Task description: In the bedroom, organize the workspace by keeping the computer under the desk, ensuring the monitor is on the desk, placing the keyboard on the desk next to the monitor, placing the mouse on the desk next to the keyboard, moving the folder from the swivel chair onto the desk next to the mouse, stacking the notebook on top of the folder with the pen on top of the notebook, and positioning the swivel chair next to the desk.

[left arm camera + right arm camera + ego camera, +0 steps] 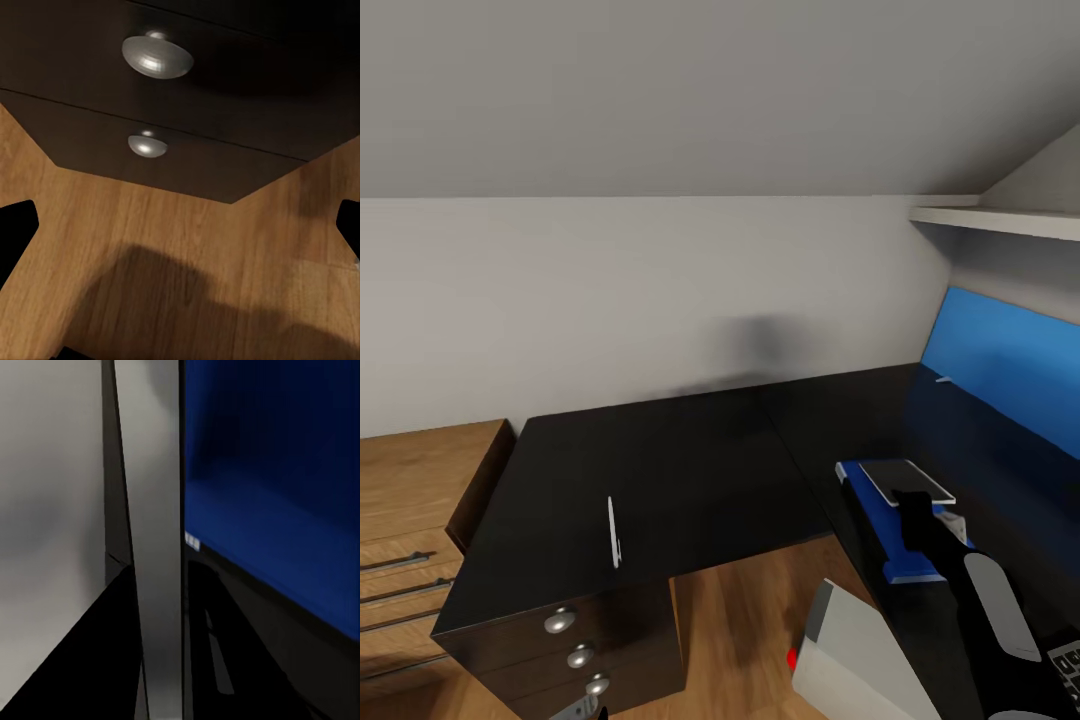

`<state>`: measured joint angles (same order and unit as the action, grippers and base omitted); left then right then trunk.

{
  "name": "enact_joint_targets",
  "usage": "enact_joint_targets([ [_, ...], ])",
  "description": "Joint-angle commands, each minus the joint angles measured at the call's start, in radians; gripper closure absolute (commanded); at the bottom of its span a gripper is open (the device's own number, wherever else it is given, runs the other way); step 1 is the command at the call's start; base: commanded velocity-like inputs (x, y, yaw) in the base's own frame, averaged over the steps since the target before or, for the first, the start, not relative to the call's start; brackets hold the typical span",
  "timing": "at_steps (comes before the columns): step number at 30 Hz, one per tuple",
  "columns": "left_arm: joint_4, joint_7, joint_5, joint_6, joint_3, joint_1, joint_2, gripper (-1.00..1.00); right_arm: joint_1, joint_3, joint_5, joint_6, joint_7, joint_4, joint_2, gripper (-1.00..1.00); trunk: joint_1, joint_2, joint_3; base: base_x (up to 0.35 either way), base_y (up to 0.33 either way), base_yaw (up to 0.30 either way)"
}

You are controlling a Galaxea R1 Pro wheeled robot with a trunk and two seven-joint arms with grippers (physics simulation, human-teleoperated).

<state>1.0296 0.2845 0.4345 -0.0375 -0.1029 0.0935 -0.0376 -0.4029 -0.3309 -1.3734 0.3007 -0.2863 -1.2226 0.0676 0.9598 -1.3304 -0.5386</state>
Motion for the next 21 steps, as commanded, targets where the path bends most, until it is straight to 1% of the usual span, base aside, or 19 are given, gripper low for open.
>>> enact_joint_targets([
  [1, 0.001, 0.005, 0.010, -0.004, -0.003, 0.000, 0.001, -1.00, -0.001, -0.001, -0.009, 0.003, -0.008, -0.002, 0.000, 1.00, 0.000, -0.001, -0.001, 0.000, 0.000, 0.000],
  [7, 0.001, 0.005, 0.010, -0.004, -0.003, 0.000, 0.001, -1.00, -0.001, -0.001, -0.010, 0.004, -0.024, -0.002, 0.000, 1.00, 0.000, -0.001, -0.001, 0.000, 0.000, 0.000],
  [21, 0.001, 0.005, 0.010, -0.004, -0.003, 0.000, 0.001, -1.00, -0.001, 0.000, -0.010, 0.005, -0.027, -0.002, 0.000, 1.00, 0.000, -0.001, -0.001, 0.000, 0.000, 0.000],
])
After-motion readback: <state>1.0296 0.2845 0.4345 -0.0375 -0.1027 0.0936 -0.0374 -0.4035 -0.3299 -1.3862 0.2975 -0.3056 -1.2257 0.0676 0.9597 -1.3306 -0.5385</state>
